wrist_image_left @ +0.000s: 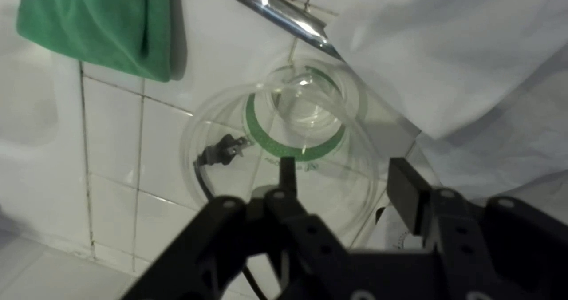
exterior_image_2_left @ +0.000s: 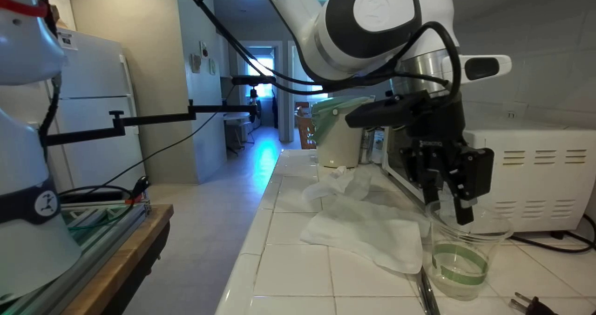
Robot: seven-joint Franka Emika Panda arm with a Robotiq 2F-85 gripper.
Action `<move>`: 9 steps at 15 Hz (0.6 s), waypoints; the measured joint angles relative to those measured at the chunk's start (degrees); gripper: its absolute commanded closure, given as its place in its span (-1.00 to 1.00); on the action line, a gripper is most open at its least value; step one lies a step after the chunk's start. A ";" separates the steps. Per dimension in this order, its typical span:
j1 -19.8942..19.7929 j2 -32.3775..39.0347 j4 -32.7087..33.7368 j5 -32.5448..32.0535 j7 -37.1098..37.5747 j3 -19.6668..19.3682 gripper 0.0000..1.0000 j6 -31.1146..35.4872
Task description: Move the plastic cup to the right
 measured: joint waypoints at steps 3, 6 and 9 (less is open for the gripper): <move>1.42 -2.64 -0.01 -0.08 0.00 0.31 -1.00 -5.19; 3.23 -8.38 -0.17 0.15 0.06 2.35 -1.00 -15.64; 4.90 -14.71 -0.25 2.09 0.06 5.46 -1.00 -26.20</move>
